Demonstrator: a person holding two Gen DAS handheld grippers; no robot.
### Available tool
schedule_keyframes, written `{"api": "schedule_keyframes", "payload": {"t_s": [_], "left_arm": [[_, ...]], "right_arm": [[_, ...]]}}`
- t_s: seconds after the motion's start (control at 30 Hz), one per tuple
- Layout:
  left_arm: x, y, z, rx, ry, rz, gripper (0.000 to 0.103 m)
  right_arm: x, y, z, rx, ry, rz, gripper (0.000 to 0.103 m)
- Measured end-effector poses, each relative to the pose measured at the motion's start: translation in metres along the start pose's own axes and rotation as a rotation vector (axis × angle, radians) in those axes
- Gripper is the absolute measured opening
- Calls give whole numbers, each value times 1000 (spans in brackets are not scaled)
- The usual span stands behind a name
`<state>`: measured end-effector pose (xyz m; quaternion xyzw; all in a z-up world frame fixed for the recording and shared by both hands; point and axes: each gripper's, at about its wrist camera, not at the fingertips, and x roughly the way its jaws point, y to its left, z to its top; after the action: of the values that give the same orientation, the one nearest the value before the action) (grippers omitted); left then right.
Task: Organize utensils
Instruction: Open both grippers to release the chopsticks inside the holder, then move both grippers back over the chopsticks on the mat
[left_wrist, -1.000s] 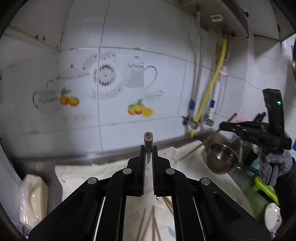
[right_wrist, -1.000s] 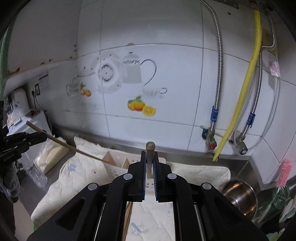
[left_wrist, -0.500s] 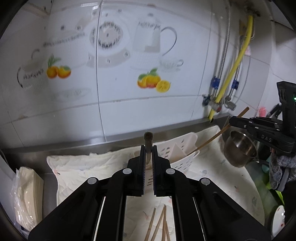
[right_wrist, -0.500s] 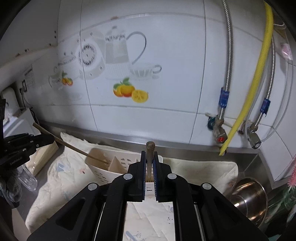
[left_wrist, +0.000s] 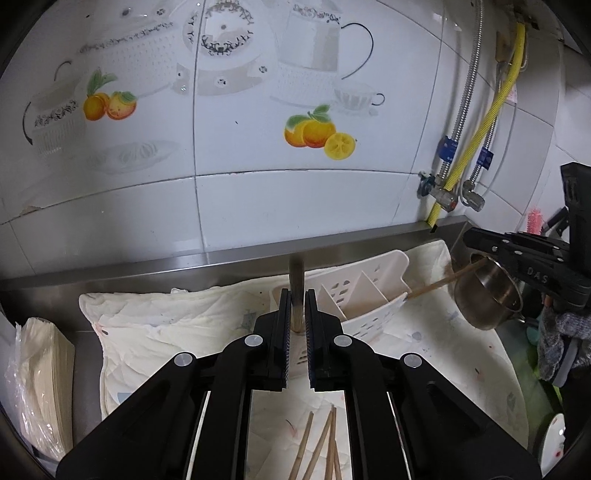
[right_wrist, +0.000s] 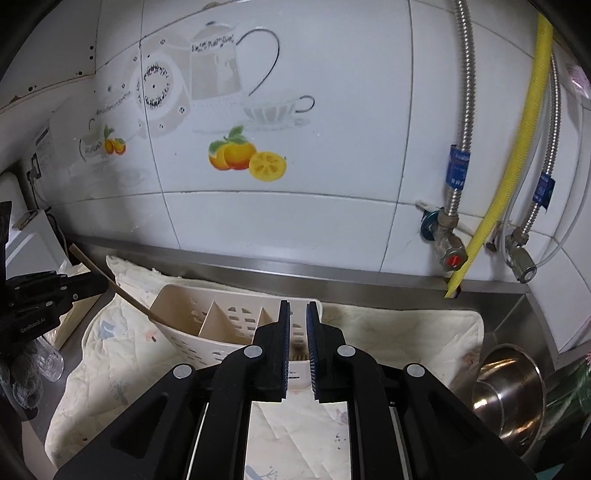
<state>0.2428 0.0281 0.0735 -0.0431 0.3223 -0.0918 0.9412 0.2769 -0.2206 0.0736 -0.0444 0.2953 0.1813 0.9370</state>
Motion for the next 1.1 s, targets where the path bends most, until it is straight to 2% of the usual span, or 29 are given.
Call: {"api": "schedule_keyframes", "payload": {"t_s": [0.03,0.1,0.3,0.4,0.57,0.63,0.7,0.8,0.97,1.1], "left_arm": [[-2,0,0,-4,-4,-6,8],[-8,0,-1,-10,-18,-8,10],[-44,-3,-8,-21,-90,-19,18],[-64,-4,-20,-30,-120,-23,24],[-88,-6,-56,-18,-128,-13,35],[-96,-3,-72,-39,-126,-19,44],[-102,0,-88,-48,-126,-16,45],[-110,4,-113,-64,-129,10,51],[-115,15,-159,-107,-103,51,57],[-117,26,-184,-166,-83,54,63]], "right_arm": [[-3,0,1,-2,-8,-5,11],[-11,-2,2,2,-30,-12,21],[-48,4,-5,-14,-117,-41,31],[-70,13,-20,-33,-155,-39,36],[-92,37,-61,-64,-171,-13,37],[-96,44,-79,-57,-167,13,39],[-98,52,-101,-48,-155,35,40],[-97,61,-131,-42,-131,44,40],[-86,70,-184,-40,-63,31,40],[-69,74,-222,-36,3,8,40]]}}
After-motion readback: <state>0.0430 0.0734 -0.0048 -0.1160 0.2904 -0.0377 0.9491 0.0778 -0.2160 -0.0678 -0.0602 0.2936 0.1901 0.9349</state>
